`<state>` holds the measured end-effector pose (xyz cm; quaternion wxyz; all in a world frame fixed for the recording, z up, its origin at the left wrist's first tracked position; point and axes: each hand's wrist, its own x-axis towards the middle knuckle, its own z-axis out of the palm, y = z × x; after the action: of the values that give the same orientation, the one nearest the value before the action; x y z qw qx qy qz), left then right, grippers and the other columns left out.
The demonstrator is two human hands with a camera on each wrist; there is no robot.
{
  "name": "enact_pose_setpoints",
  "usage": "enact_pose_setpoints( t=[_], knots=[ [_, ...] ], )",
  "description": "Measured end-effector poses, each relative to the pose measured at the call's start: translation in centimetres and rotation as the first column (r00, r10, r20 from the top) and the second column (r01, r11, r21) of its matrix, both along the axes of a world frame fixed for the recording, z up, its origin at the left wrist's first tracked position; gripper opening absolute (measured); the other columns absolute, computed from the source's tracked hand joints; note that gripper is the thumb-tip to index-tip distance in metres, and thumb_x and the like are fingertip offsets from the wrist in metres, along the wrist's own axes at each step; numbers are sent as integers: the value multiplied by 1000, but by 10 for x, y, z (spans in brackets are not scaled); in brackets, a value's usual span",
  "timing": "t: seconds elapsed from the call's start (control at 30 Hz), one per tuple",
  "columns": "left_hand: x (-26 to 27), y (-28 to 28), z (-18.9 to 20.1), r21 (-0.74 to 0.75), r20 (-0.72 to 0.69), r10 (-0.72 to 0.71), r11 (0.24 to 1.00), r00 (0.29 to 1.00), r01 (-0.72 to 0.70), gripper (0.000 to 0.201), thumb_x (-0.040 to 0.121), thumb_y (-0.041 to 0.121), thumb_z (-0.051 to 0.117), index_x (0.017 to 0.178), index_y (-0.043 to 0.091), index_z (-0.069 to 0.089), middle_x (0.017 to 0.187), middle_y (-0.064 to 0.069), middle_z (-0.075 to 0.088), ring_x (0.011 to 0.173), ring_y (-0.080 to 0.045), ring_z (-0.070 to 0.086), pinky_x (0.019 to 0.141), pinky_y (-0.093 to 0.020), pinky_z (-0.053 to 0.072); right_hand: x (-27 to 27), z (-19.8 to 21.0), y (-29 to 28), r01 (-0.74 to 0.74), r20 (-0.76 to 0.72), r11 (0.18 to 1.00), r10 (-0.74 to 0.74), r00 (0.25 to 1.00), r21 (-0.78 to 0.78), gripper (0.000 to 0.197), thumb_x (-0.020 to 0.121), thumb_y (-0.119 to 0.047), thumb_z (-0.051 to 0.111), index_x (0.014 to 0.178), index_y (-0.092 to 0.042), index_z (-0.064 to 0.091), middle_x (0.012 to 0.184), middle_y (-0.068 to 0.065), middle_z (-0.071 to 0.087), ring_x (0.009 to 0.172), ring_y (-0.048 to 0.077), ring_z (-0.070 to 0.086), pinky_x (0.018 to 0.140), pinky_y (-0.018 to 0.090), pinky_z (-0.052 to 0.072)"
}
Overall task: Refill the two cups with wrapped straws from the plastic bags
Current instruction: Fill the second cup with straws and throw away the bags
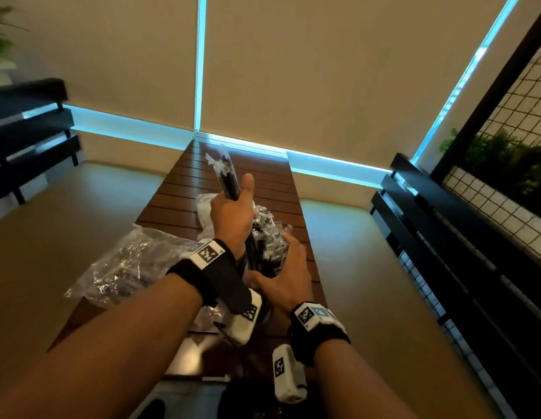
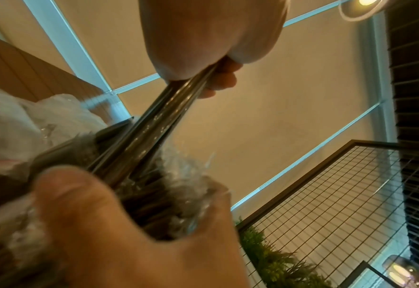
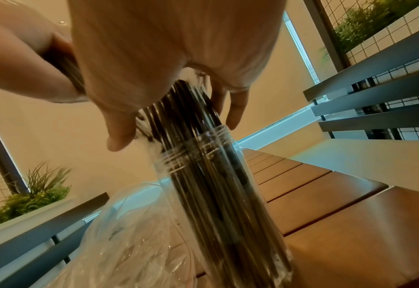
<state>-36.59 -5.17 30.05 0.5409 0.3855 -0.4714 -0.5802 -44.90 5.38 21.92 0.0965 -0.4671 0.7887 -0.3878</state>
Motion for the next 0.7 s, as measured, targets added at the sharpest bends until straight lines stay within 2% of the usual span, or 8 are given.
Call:
enact_pose_setpoints(
  t=[0.13, 0.27, 0.37, 0.47, 0.53, 0.6, 0.7],
  knots=[
    [-7, 3, -20, -31, 70, 1, 1000, 998, 1, 32, 92, 50, 61, 76, 24, 53, 62, -1, 60, 61, -17, 62, 65, -33, 51, -3, -3, 0, 1, -59, 1000, -1, 998, 2, 103, 60, -45, 85, 144, -33, 25, 142, -7, 34, 128, 19, 48, 99, 35, 49],
    [-12, 1, -33, -2, 102, -31, 1000, 994, 31, 42, 91, 53, 61, 79, 13, 64, 64, -5, 66, 63, -18, 65, 68, -33, 52, -3, -5, 0, -17, -62, 1000, 18, 998, 22, 103, 62, -44, 83, 144, -34, 22, 143, -6, 34, 128, 21, 49, 100, 40, 50],
    [-16, -8, -20, 84, 24, 2, 996, 1000, -4, 36, 93, 52, 58, 84, 17, 60, 68, -4, 64, 66, -19, 63, 70, -32, 52, -1, -7, 1, 16, -89, 1000, -17, 996, -14, 91, 69, -47, 77, 143, -33, 24, 140, -6, 39, 123, 22, 53, 96, 39, 51],
    [-17, -20, 6, 162, -76, 66, 985, 995, -53, 32, 93, 55, 57, 90, 24, 51, 77, -3, 63, 67, -15, 60, 63, -30, 47, -1, -6, -3, 62, -85, 997, -65, 994, -38, 82, 77, -46, 74, 143, -31, 28, 138, -5, 43, 122, 22, 53, 97, 38, 47],
    [-17, -21, 13, 134, -71, 80, 989, 994, -70, 31, 93, 55, 56, 93, 25, 49, 77, -1, 61, 68, -13, 60, 60, -29, 46, -2, -5, -5, 63, -92, 998, -65, 994, -20, 80, 79, -46, 74, 143, -31, 28, 137, -5, 45, 121, 22, 54, 97, 39, 47],
    [-18, -18, 5, 52, -9, 81, 995, 997, -80, 32, 92, 55, 58, 96, 23, 56, 75, -1, 63, 70, -15, 64, 65, -33, 53, -2, -5, -6, 56, -105, 998, -56, 993, -2, 80, 79, -44, 74, 143, -29, 29, 135, -4, 45, 119, 23, 55, 96, 38, 47],
    [-18, -10, -23, -84, 131, 64, 995, 989, -54, 33, 92, 53, 59, 79, 22, 61, 76, -7, 70, 74, -22, 70, 72, -39, 57, -3, -7, -3, 45, -111, 999, -43, 993, 14, 83, 77, -44, 76, 143, -29, 28, 136, -5, 44, 120, 21, 54, 97, 37, 48]
  ],
)
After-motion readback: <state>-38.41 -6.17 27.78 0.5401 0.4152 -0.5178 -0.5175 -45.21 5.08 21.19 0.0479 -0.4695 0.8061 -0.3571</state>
